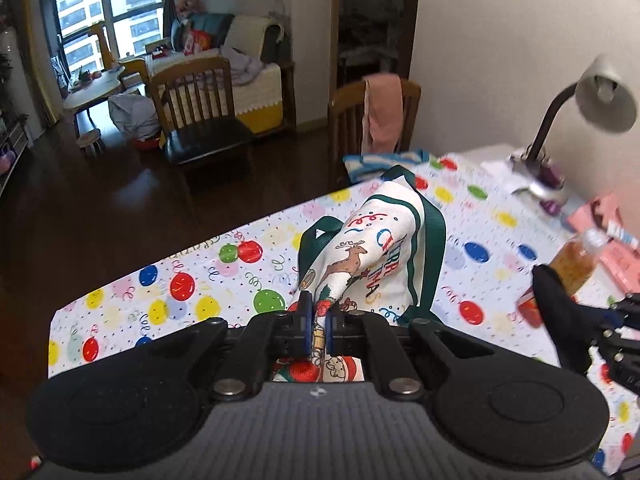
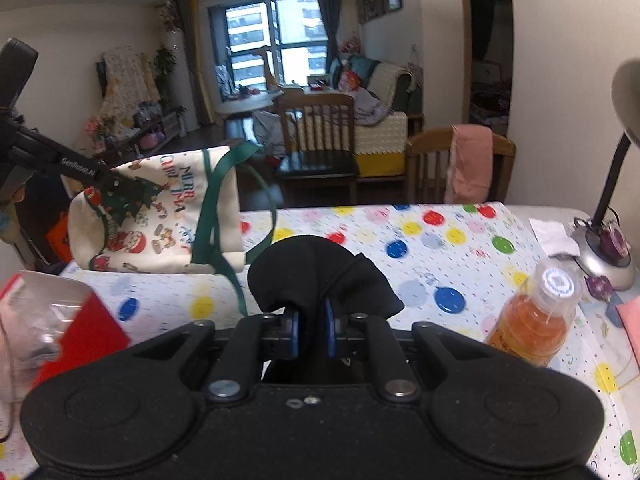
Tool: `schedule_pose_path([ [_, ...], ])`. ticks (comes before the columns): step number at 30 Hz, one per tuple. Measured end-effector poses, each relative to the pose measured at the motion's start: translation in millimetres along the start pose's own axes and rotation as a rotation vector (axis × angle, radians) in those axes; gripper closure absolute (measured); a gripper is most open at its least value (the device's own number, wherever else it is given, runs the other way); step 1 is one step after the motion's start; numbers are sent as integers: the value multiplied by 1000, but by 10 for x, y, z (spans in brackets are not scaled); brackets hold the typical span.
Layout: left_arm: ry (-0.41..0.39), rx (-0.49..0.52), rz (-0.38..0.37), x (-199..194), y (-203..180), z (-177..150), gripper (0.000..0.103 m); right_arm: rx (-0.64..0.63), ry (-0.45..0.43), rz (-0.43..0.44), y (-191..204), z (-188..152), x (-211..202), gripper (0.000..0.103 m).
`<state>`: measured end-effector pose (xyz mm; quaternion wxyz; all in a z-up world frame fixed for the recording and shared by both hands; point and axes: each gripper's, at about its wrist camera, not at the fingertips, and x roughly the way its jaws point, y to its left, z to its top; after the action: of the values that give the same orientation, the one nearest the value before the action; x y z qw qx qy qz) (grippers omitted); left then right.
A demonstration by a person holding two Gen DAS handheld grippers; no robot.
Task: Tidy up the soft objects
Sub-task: 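Lift the tote bag with the left tool while the right tool lifts the mask, then carry the tote and mask over the shoebox and lower them inside with both tools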
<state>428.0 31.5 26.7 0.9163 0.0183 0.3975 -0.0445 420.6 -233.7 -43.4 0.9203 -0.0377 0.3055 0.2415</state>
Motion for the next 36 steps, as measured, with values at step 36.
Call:
schedule_pose_path([
  [36,-70,-377,195,-1829,1700,-1817,97,-228,-5,370,2482,262,-95,91],
])
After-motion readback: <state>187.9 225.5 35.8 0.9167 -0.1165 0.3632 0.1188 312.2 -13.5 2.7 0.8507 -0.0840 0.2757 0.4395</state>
